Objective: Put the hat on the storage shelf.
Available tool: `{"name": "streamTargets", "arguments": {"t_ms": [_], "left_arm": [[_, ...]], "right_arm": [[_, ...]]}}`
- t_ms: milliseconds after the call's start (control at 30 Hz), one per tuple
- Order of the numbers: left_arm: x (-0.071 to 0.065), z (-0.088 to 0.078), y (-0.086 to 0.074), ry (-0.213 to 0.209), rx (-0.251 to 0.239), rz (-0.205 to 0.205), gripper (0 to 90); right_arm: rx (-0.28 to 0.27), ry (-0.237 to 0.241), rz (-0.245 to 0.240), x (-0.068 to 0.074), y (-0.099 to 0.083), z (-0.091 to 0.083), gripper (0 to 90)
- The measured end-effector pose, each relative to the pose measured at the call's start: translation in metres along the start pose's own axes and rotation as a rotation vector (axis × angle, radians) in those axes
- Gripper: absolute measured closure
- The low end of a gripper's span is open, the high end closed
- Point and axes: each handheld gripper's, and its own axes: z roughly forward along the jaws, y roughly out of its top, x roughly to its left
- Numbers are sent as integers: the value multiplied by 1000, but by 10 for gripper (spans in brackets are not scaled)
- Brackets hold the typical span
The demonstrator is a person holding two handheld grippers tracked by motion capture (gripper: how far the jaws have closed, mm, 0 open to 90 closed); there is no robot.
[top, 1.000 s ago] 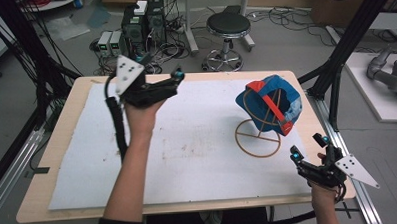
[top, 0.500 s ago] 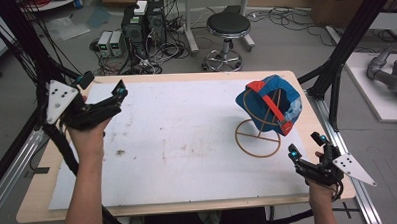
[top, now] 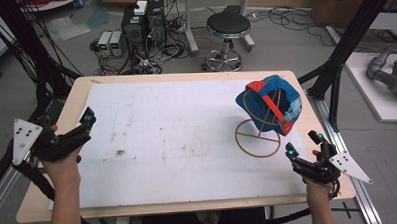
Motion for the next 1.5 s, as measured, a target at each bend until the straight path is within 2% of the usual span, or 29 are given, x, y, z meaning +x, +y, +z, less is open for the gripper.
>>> {"name": "streamTargets", "arguments": {"t_ms": [233, 333, 467, 533, 767, 833, 967, 1133, 1367, 1500], "left_arm": [[13, -24, -23, 46, 46, 1, 99], [18, -31, -32, 52, 55, 0, 99], [21, -36, -47, 53, 65, 21, 99], [24, -40, -53, 55, 59, 12, 99], [28, -47, -70, 75, 91, -27, 99], [30, -48, -71, 83, 97, -30, 99], [30, -51, -71, 93, 83, -27, 100], [29, -52, -74, 89, 105, 1, 101], [29, -55, -74, 87, 103, -5, 101], [29, -55, -75, 95, 111, -4, 103]], "right_arm": [[2, -1, -3, 0, 0, 0, 100], [-1, -11, 3, -1, 1, -1, 99], [-7, -15, 1, 0, 1, -3, 99], [-3, -15, 0, 0, 0, -4, 99], [25, -26, 13, -2, -11, -4, 99], [26, -20, 27, -2, -13, -3, 99], [24, -6, 15, -1, -12, 0, 99], [14, -21, 22, -4, -12, 0, 99], [-9, -29, 32, -6, -9, -2, 99], [-5, -27, 33, -5, -9, -2, 99]]}}
